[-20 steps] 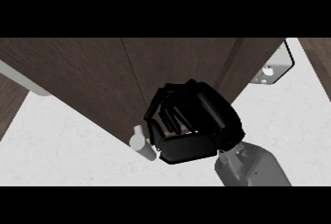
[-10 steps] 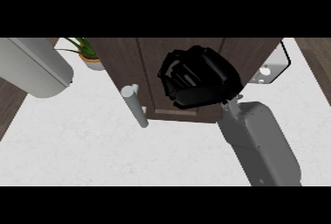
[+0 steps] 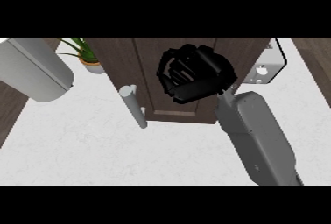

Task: Pick up the bottled water, place it into the cabinet and close the cabinet

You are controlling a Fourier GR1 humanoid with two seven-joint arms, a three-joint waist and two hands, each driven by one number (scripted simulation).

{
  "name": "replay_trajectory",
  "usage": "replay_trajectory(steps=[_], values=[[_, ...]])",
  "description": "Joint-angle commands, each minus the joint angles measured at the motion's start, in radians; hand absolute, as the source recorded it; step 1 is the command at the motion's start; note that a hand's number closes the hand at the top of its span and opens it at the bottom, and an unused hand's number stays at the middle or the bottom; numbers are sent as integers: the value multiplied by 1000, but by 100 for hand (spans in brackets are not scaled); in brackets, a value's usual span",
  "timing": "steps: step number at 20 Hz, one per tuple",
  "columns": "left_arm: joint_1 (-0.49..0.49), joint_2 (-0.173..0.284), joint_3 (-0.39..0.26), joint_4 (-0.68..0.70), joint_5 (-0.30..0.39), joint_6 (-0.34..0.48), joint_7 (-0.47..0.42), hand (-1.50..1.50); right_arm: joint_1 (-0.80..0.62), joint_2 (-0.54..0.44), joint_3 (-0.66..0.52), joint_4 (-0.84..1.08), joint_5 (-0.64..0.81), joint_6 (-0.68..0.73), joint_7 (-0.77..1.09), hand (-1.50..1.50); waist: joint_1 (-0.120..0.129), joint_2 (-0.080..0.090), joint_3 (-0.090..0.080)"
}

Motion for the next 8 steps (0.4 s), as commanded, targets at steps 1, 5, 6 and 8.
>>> replay_trajectory(steps=[1,5,6,8], values=[[7,6,30,-33,31,2,27,-150,-160,42,-44,176,-17,-62,-1,150,37,37,-16],[-28,22,35,18,32,-14,44,-150,-155,42,-27,163,-70,-29,4,150,30,38,-16],[-3,-47,-20,5,-15,-37,27,-150,-159,38,-53,168,-61,-13,19,150,39,36,-17],[-16,-22,0,-14,9,-26,42,-150,-169,42,-42,168,-67,-3,30,150,36,38,-16]])
